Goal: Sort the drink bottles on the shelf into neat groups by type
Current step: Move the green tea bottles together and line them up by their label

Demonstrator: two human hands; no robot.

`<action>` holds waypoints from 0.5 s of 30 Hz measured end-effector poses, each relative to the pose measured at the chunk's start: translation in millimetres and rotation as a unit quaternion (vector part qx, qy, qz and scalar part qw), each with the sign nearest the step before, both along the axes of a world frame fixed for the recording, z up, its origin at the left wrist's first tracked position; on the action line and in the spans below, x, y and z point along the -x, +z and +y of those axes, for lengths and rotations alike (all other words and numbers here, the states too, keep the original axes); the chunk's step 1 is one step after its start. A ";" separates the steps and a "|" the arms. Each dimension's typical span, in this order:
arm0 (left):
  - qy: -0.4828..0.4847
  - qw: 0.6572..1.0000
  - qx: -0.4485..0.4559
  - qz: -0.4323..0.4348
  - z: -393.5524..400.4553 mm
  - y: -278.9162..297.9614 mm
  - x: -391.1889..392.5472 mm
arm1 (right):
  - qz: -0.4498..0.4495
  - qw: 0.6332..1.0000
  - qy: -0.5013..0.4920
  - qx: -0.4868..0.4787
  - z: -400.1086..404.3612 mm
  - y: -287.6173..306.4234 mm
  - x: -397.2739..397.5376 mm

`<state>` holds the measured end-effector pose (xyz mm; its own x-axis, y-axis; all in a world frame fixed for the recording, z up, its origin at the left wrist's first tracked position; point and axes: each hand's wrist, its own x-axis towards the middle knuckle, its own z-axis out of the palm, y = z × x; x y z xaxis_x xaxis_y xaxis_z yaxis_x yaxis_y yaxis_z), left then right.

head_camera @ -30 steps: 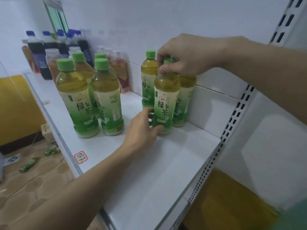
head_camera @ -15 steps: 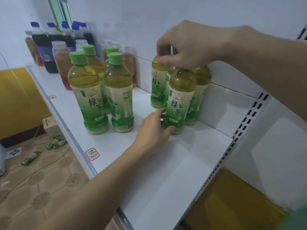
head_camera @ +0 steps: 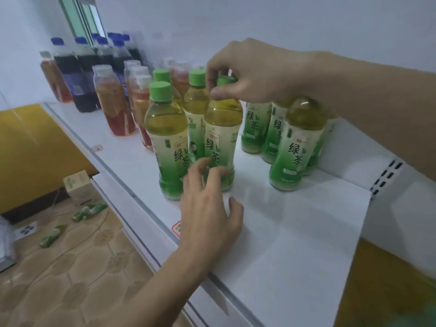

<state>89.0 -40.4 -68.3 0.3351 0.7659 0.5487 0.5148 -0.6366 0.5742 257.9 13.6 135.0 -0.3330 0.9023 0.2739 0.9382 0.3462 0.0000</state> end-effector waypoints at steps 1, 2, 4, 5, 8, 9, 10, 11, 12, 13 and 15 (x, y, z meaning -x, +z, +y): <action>-0.010 1.000 -0.002 -0.008 1.9 1.3 -3.5 | -0.002 1.000 -0.015 0.001 -1.7 1.5 -6.0; -0.026 0.999 0.009 -0.022 5.8 3.6 -8.1 | -0.003 1.000 -0.030 0.002 -3.5 2.2 -11.4; -0.062 0.995 0.072 -0.042 20.4 10.2 -22.1 | 0.002 0.998 -0.062 0.007 -7.7 2.4 -20.0; -0.077 0.989 0.117 -0.041 30.7 13.0 -30.7 | 0.002 0.997 -0.076 0.008 -9.6 2.3 -23.3; -0.104 0.967 0.233 -0.015 61.4 17.6 -53.4 | -0.014 0.994 -0.113 0.006 -14.4 2.0 -31.3; -0.114 0.962 0.246 -0.014 68.8 16.8 -58.9 | -0.019 0.992 -0.124 0.007 -15.8 2.2 -33.8; -0.122 0.960 0.250 -0.019 74.6 15.4 -63.5 | -0.026 0.991 -0.134 0.009 -16.9 2.5 -36.2; -0.127 0.960 0.250 -0.029 79.5 13.8 -67.7 | -0.031 0.989 -0.145 0.011 -17.8 2.6 -38.9; -0.127 0.959 0.250 -0.043 83.0 12.5 -71.4 | -0.034 0.987 -0.157 0.011 -18.7 2.5 -41.8; -0.125 0.958 0.250 -0.060 86.1 11.6 -75.0 | -0.035 0.985 -0.168 0.011 -19.4 2.4 -44.6; -0.127 0.956 0.252 -0.084 92.1 10.2 -81.6 | -0.040 0.981 -0.188 0.011 -19.7 1.7 -49.9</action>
